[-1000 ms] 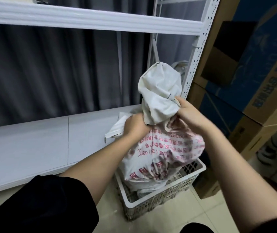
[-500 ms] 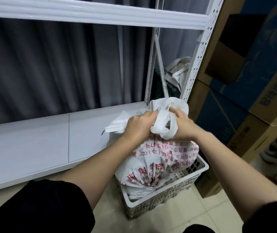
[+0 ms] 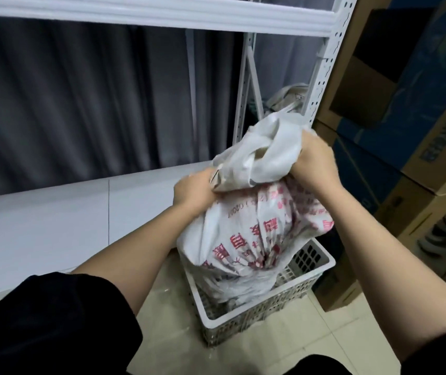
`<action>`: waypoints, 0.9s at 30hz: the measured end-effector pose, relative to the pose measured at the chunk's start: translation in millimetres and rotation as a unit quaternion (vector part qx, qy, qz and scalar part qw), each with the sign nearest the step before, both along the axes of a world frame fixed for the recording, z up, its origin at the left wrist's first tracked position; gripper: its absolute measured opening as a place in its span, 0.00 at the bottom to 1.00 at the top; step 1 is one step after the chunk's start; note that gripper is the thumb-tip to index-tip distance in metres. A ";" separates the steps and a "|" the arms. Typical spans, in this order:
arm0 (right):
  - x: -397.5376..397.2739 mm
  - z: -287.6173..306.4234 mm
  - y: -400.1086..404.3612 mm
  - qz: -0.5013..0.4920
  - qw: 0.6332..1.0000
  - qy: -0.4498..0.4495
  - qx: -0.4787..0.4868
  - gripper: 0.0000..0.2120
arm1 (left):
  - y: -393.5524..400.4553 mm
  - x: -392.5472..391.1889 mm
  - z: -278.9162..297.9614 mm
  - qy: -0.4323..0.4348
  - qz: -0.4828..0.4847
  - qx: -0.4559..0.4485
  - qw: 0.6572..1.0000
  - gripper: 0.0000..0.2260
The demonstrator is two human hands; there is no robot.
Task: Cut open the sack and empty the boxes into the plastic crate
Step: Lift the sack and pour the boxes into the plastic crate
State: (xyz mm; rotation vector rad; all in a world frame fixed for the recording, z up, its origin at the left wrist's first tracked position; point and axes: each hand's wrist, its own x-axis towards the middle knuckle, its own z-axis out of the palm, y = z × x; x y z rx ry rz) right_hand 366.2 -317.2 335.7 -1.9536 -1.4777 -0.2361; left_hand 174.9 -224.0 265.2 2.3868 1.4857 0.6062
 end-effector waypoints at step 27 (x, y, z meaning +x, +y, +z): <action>-11.9 45.7 15.9 0.012 0.983 0.078 0.164 0.09 | -3.9 -0.9 53.6 -0.190 0.032 0.028 0.981 0.10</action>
